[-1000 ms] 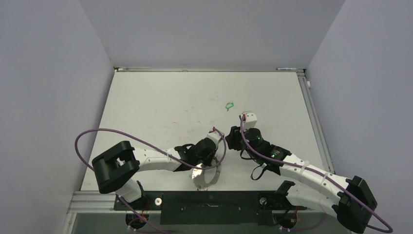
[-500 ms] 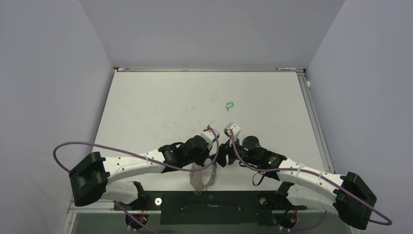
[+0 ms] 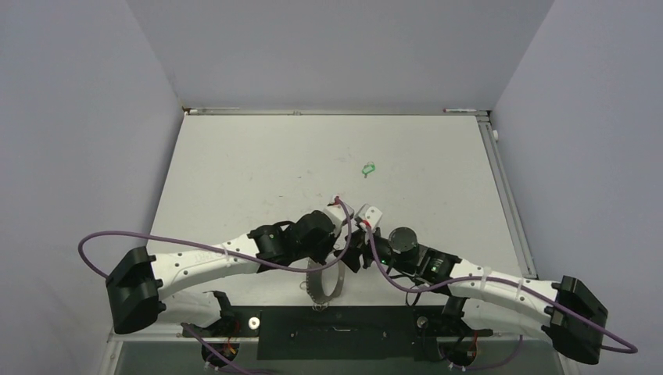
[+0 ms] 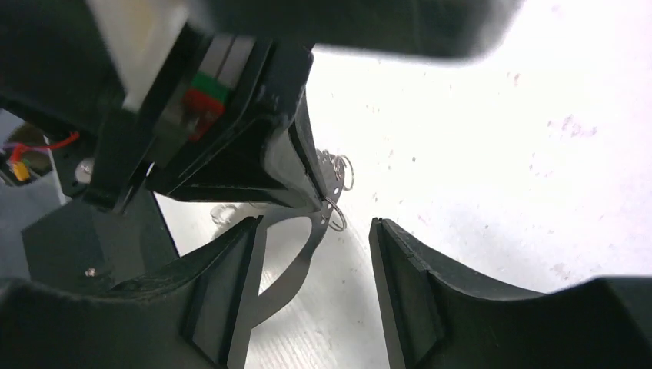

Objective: Put the keys on the keyring

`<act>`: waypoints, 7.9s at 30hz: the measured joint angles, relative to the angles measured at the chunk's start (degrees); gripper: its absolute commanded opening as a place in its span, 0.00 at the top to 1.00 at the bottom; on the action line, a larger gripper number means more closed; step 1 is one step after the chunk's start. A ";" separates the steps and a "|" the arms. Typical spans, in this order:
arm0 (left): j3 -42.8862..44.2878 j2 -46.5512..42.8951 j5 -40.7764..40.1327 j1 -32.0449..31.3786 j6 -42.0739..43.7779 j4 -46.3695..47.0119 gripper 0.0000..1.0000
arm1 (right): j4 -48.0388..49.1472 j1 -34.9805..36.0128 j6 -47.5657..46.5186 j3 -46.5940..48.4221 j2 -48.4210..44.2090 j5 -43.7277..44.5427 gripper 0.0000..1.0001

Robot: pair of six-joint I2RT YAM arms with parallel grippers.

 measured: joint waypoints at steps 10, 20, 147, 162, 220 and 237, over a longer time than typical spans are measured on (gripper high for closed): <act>9.18 -2.58 0.66 -1.14 0.55 -9.07 1.00 | 5.42 -0.81 -2.23 -5.09 -12.39 0.17 0.53; 13.70 -2.91 0.63 -1.88 2.08 -15.17 1.00 | 5.31 -1.60 -3.61 -4.70 -8.41 -1.42 0.61; -10.78 -35.54 14.29 -6.01 2.56 32.24 0.78 | 71.82 -5.49 25.27 -9.53 2.67 -25.38 0.95; -10.80 -35.43 14.99 -5.95 3.45 35.23 1.00 | 74.42 -4.98 27.34 -7.74 4.83 -26.77 0.95; 5.42 -31.32 8.59 -6.01 5.60 -5.86 1.00 | -2.36 -4.46 -12.90 15.21 -3.26 -35.98 0.69; 5.42 -31.71 9.49 -6.08 5.60 -5.86 1.00 | 0.61 -4.42 -10.62 15.21 -2.01 -37.44 0.95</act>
